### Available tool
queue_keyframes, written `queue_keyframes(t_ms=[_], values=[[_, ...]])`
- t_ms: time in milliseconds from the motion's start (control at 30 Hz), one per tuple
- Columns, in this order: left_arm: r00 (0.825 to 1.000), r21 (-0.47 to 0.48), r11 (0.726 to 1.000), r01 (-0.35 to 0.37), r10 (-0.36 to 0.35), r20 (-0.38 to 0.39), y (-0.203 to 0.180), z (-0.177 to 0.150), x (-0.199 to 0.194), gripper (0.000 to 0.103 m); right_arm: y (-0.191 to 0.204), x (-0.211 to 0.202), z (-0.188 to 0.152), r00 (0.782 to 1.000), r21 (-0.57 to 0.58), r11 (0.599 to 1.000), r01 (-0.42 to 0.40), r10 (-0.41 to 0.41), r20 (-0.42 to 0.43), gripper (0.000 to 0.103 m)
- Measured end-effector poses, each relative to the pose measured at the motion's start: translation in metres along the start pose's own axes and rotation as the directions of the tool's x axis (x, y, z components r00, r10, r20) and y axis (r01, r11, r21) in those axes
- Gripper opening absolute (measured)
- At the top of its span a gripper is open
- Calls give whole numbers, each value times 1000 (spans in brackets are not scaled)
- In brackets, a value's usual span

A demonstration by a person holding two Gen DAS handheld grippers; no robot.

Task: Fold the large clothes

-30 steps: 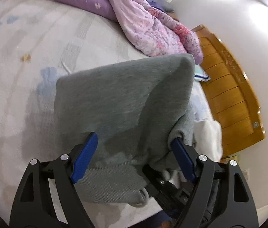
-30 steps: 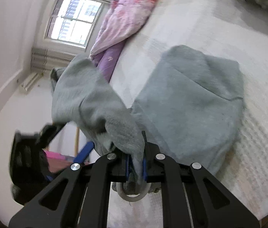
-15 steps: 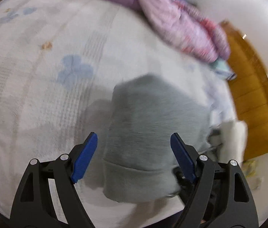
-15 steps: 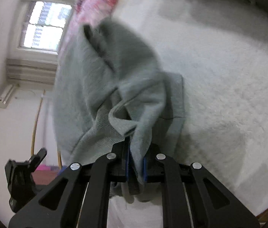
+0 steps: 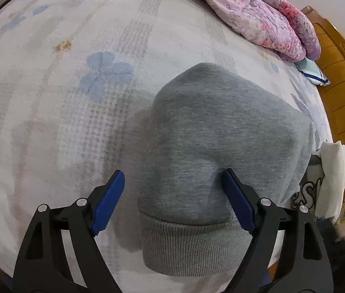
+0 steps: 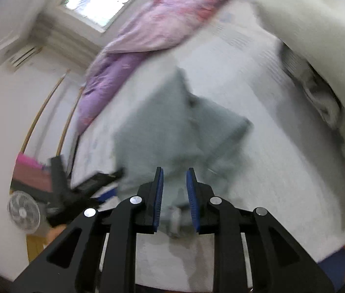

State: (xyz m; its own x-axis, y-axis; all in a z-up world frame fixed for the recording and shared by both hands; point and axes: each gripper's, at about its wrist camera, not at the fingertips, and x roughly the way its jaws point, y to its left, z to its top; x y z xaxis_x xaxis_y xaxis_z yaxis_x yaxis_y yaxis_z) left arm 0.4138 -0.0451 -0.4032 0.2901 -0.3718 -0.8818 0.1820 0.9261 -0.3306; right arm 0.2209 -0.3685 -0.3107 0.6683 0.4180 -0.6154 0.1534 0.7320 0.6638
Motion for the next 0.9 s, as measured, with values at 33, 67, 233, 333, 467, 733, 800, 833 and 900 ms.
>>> queue_keyframes(t_ms=[33, 67, 233, 333, 467, 733, 800, 833, 900], values=[[1000, 8, 1000, -11, 11, 3, -3, 1, -1, 83, 11, 11, 9, 1000, -53, 999, -2, 2, -1, 20], [1000, 14, 1000, -19, 19, 4, -5, 1, -1, 83, 17, 21, 9, 1000, -84, 996, 6, -7, -16, 20], [1000, 12, 1000, -18, 18, -20, -2, 8, 4, 87, 6, 110, 20, 979, -145, 981, 130, -150, -136, 20], [999, 3, 1000, -9, 9, -46, 0, 10, 15, 87, -25, 143, 18, 966, -58, 988, 142, -152, -208, 20], [998, -13, 1000, 9, -9, -57, -1, 12, 27, 88, -51, 152, 17, 968, 32, 991, 131, -121, -218, 20], [997, -25, 999, 34, -36, -64, 7, 16, 25, 91, -51, 104, 13, 982, 131, 991, 43, -17, -190, 27], [997, -23, 999, 47, -48, -58, 8, 14, 21, 91, -51, 82, 5, 988, 174, 985, -7, 34, -153, 42], [997, -35, 998, 60, -61, -50, 10, 13, 18, 91, -56, 66, -4, 992, 207, 978, -26, 52, -118, 52], [997, -46, 996, 70, -72, -38, 11, 11, 13, 91, -63, 53, -17, 995, 254, 967, -17, 40, -87, 61]])
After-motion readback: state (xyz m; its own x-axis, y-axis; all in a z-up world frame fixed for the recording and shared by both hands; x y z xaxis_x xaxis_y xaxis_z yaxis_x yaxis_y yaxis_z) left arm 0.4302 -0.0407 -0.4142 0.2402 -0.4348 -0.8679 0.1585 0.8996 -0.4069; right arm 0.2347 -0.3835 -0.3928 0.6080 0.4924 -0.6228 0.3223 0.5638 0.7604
